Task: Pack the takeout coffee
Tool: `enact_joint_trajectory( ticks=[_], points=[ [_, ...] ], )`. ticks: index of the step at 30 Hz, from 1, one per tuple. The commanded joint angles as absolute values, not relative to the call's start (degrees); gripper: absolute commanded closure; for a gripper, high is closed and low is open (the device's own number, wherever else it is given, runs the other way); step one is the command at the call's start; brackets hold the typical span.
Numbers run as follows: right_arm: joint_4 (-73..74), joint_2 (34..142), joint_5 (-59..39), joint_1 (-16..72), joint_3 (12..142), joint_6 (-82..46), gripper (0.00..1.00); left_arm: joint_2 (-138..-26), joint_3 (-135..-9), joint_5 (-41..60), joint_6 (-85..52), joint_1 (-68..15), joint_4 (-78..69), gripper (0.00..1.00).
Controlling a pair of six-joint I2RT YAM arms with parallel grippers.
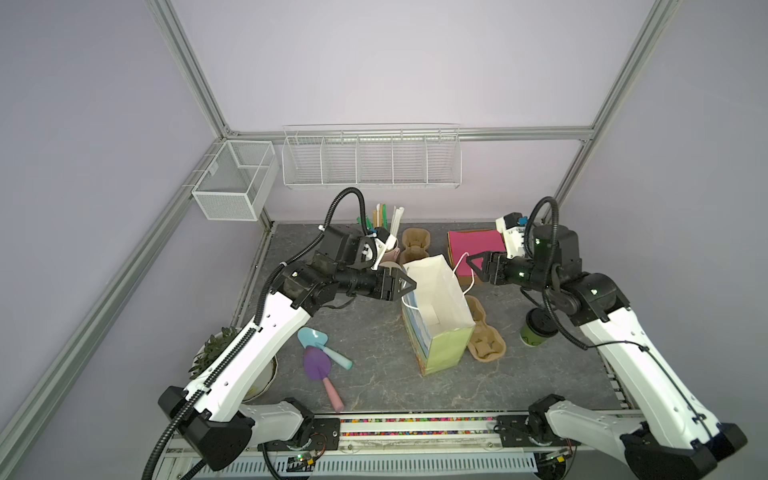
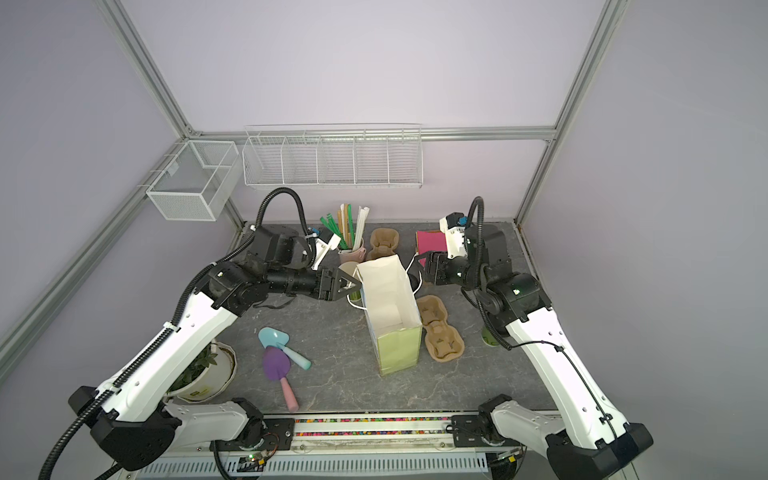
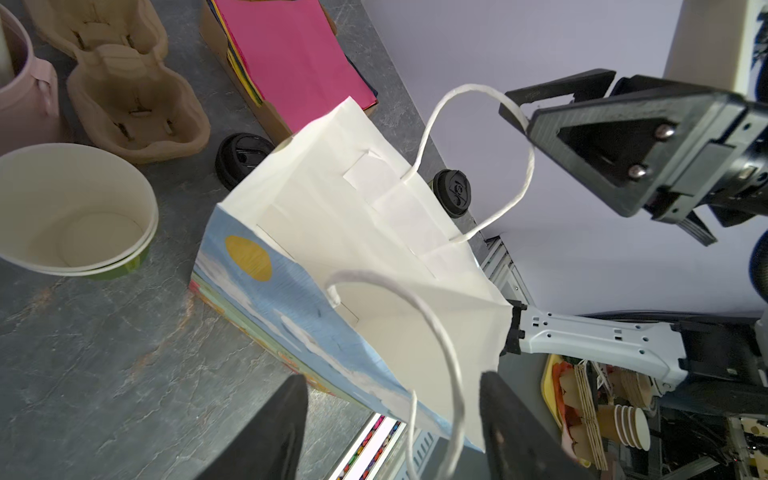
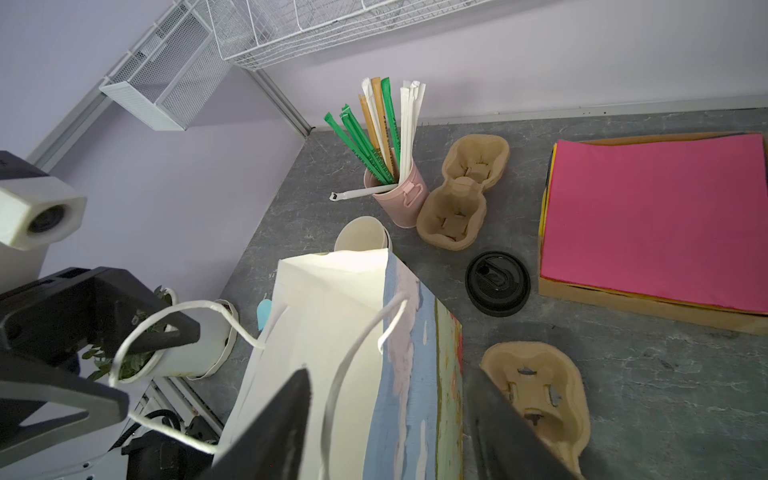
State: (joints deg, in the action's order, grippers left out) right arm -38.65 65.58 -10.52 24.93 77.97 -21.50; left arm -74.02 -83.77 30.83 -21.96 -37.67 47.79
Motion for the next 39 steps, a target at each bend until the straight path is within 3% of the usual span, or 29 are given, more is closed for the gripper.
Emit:
enact_joint_trajectory(
  ticks=[1,10,15,27,39],
  points=[
    [-37.88,65.64,-10.34,25.46,79.35,-21.1,0.56,-74.53,-85.76,30.39,-21.94,-37.97,46.28,0.43],
    [-38.16,66.53,-7.55,25.45,76.44,-21.18,0.85,-72.92,-81.79,25.46,-21.23,-37.97,46.32,0.99],
    [-38.04,65.85,-4.85,25.39,73.73,-21.1,0.93,-69.78,-76.12,21.59,-21.74,-37.8,44.96,1.0],
    [-34.08,66.18,-5.76,25.14,64.76,-23.82,0.93,-61.45,-58.19,23.3,-30.45,-35.68,29.01,1.0],
    [-23.67,66.18,-12.84,25.29,56.94,-27.32,0.93,-64.45,-49.43,30.17,-38.27,-35.68,10.42,1.0]
  ],
)
